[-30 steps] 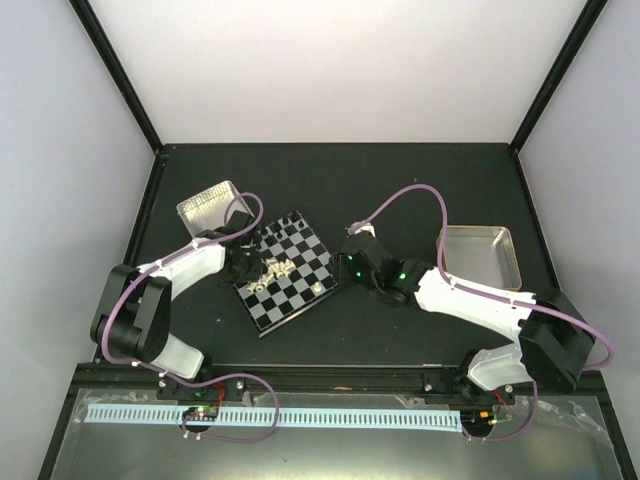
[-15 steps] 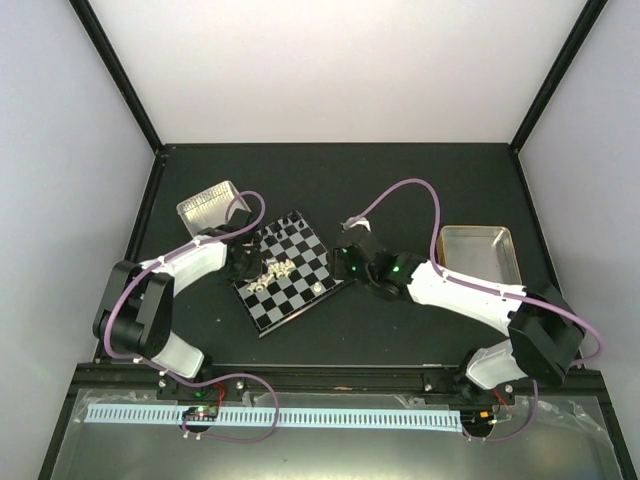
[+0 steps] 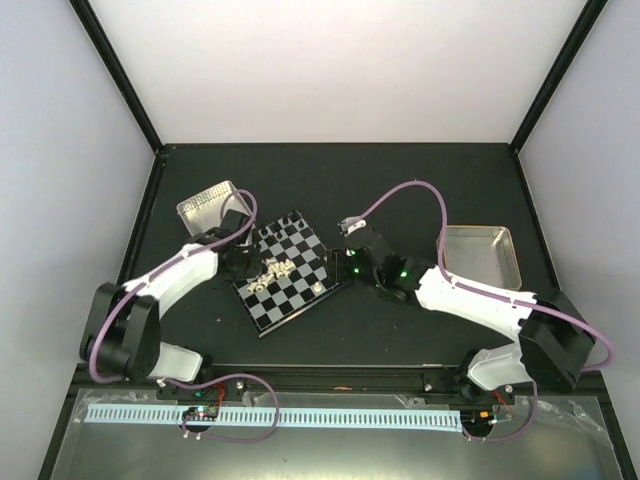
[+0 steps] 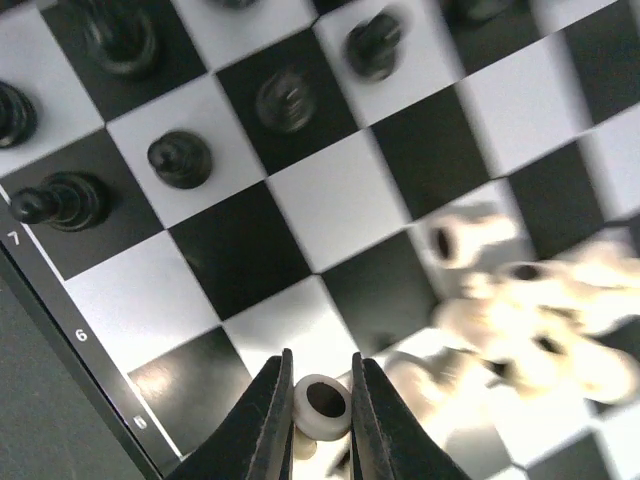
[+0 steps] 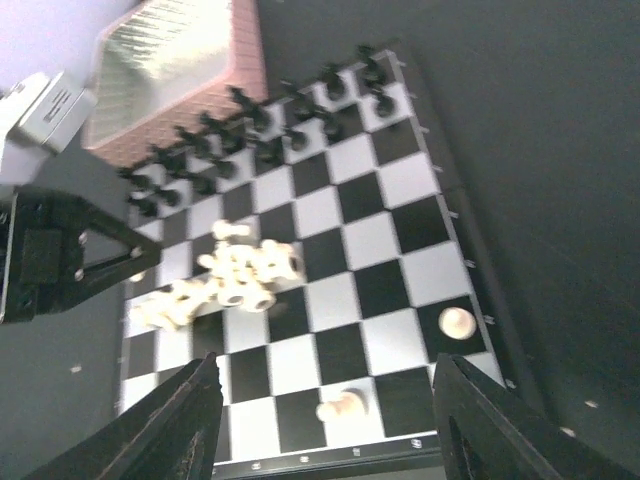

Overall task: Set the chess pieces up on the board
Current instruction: Pick up the chess piece from the chessboard, then place the chess piece on the chessboard.

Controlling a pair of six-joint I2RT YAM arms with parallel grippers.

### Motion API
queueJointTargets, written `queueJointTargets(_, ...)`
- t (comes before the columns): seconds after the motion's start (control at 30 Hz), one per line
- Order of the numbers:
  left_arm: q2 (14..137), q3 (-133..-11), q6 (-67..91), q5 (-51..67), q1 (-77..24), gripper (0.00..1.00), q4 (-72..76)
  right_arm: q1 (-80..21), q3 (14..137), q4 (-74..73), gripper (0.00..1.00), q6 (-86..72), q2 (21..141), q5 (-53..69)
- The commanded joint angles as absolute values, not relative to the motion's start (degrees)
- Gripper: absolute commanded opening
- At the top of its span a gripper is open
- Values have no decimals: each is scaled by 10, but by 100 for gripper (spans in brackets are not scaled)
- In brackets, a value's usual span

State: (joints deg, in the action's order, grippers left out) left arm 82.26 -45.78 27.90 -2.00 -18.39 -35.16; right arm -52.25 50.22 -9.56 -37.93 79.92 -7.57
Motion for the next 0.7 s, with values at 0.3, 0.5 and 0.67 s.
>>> queueJointTargets(0.3, 571, -481, 511, 241, -183, 7, -222, -523, 488, 180, 60, -363, 793, 112)
queueJointTargets(0.5, 546, -423, 714, 352, -183, 7, -60, -541, 493, 251, 60, -370, 807, 115)
queueJointTargets(0.67, 546, -382, 829, 397, -183, 7, 23, -547, 497, 278, 56, -380, 818, 91)
